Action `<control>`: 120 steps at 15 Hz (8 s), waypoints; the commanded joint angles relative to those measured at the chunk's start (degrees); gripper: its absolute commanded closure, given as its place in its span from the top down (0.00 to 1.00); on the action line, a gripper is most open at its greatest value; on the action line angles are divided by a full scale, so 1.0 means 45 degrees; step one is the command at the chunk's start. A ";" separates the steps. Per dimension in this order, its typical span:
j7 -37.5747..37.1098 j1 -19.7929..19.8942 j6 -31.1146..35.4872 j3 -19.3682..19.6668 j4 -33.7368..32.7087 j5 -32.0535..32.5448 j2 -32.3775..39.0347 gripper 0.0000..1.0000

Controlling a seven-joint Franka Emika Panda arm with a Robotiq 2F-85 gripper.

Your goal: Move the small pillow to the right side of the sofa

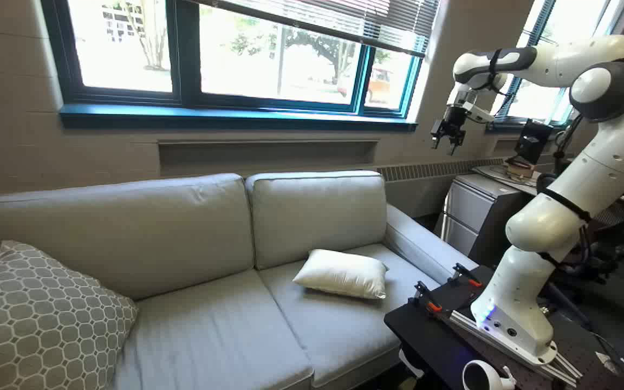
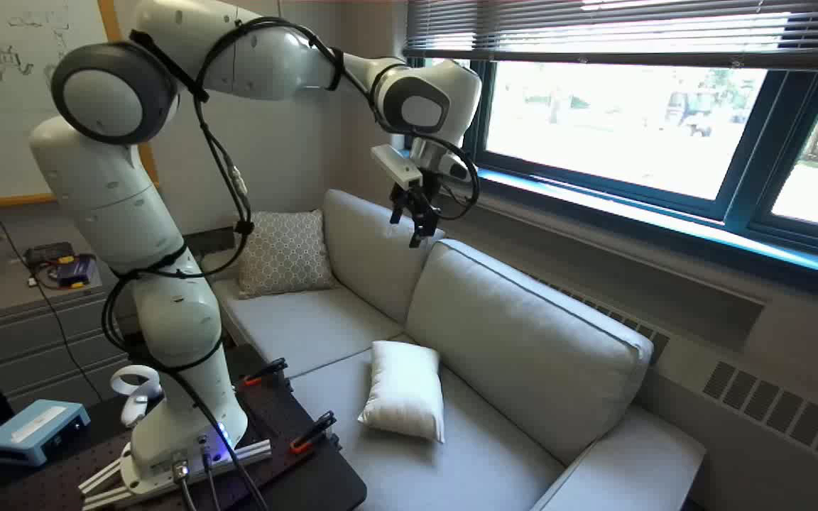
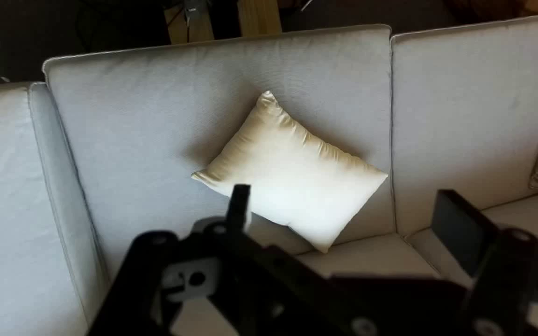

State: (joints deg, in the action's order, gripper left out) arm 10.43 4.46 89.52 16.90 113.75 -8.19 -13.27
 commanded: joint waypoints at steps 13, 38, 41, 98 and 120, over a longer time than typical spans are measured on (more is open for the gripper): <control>-0.1042 0.0212 0.1450 -0.0985 -0.0753 -0.0356 0.1289 1.00; -0.5512 -0.1801 0.9699 -0.3610 -0.2292 0.0617 0.9119 1.00; -0.5806 -0.2371 0.9461 -0.3829 -0.3593 0.0670 1.1075 1.00; -0.8679 -0.6431 0.5776 -0.1152 -1.3477 0.7766 2.1705 0.06; -0.6661 -0.0094 0.8152 -0.2866 -0.8955 0.0433 1.5849 0.33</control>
State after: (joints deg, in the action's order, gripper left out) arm -22.04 5.87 120.91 7.24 63.18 -4.53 64.53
